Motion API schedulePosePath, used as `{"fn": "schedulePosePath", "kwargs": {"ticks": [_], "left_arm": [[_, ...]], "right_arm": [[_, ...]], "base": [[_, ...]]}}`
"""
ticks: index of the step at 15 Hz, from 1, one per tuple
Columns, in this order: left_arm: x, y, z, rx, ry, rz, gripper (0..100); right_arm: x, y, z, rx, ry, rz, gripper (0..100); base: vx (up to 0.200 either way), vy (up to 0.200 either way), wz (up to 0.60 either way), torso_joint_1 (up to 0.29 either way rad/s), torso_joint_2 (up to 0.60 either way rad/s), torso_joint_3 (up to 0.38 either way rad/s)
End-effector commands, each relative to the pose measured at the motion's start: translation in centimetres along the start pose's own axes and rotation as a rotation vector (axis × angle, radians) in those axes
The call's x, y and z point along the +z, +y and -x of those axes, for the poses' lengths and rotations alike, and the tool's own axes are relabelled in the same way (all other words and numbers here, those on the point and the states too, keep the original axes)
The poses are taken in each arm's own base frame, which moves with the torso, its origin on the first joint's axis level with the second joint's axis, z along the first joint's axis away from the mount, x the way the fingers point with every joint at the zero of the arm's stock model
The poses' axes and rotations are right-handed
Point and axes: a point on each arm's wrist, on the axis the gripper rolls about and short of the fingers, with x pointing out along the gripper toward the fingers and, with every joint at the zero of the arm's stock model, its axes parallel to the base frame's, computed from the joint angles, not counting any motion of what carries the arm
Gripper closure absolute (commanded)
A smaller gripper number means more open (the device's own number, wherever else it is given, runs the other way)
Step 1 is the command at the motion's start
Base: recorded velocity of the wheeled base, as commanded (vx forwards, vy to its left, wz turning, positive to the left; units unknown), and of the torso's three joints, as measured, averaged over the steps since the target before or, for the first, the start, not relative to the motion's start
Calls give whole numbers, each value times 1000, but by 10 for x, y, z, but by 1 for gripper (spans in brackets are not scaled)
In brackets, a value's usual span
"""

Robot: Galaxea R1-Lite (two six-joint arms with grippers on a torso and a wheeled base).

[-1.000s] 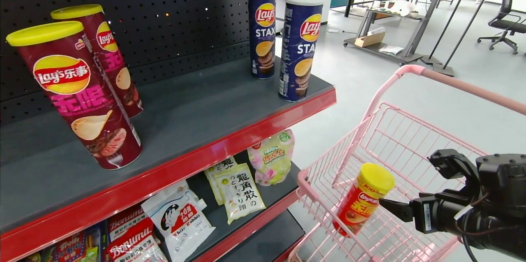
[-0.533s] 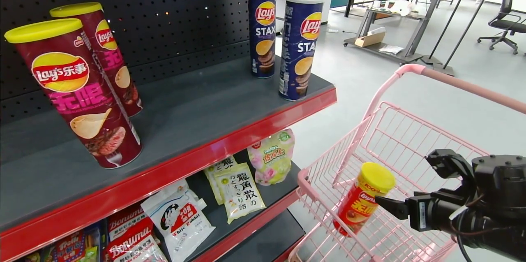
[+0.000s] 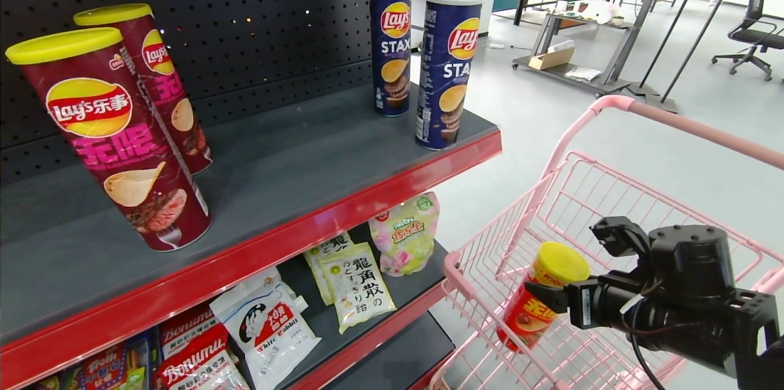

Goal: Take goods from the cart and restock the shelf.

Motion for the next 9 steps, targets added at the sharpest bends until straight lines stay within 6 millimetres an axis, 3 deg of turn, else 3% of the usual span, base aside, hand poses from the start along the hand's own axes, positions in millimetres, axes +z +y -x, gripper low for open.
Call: {"fn": "schedulePosePath", "kwargs": {"ticks": [1, 9], "left_arm": [[0, 0, 0, 0, 5, 0, 0], [1, 0, -1, 0, 11, 1, 0]], "right_arm": [[-3, 2, -12, 0, 31, -5, 0], [-11, 0, -37, -17, 24, -12, 0]], "base": [[0, 0, 0, 0, 0, 0], [0, 0, 0, 0, 0, 0]]}}
